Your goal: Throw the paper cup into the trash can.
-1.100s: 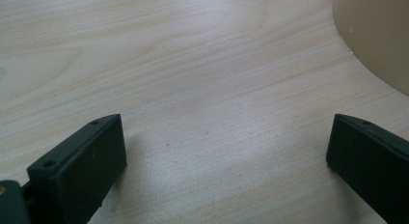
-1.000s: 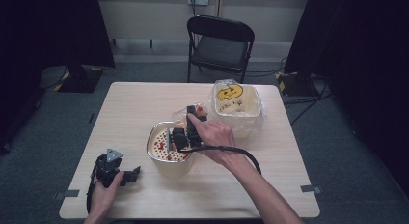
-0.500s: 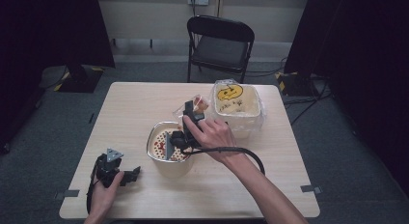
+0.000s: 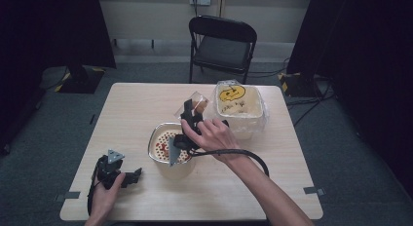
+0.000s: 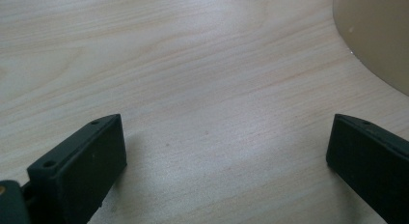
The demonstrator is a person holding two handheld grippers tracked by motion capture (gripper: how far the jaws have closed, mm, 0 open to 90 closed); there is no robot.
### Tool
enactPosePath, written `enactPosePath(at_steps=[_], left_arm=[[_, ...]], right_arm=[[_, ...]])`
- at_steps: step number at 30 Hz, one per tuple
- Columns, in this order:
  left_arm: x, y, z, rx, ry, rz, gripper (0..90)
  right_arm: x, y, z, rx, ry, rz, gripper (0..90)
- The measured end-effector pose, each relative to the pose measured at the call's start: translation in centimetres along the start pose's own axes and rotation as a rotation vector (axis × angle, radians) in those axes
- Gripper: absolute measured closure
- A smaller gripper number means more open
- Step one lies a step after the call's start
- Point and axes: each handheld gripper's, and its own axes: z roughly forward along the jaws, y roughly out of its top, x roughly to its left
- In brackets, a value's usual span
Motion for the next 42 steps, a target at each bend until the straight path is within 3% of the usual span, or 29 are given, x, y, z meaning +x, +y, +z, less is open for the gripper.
enactPosePath(at_steps=[7,13,18,19,21,31,38,42], left_arm=[[0.0,0.0,0.0,0.0,0.0,-0.001,0.0],[0.0,0.0,0.0,0.0,0.0,0.0,0.0],[0.0,0.0,0.0,0.0,0.0,-0.001,0.0],[0.0,0.0,0.0,-0.001,0.0,-0.001,0.0],[0.0,0.0,0.0,-0.001,0.0,0.0,0.0],[0.0,0.0,0.0,0.0,0.0,0.0,0.0],[0.0,0.0,0.0,-0.001,0.0,0.0,0.0],[0.0,0.0,0.0,-0.001,0.0,0.0,0.0]], right_arm=[[0.4,0.3,0.0,0.0,-0.025,-0.06,51.1],[0.4,0.3,0.0,0.006,-0.015,-0.045,51.4],[-0.1,0.0,-0.2,-0.005,0.007,0.001,51.5],[-0.2,-0.1,-0.3,-0.012,0.022,0.056,51.5],[-0.6,-0.4,-0.3,-0.031,0.042,0.093,51.5],[-2.7,-2.7,0.3,-0.154,0.313,0.597,50.9],[-3.5,-5.8,2.1,-0.296,0.581,1.051,51.0],[-3.7,-8.1,3.1,-0.401,0.702,1.3,50.9]])
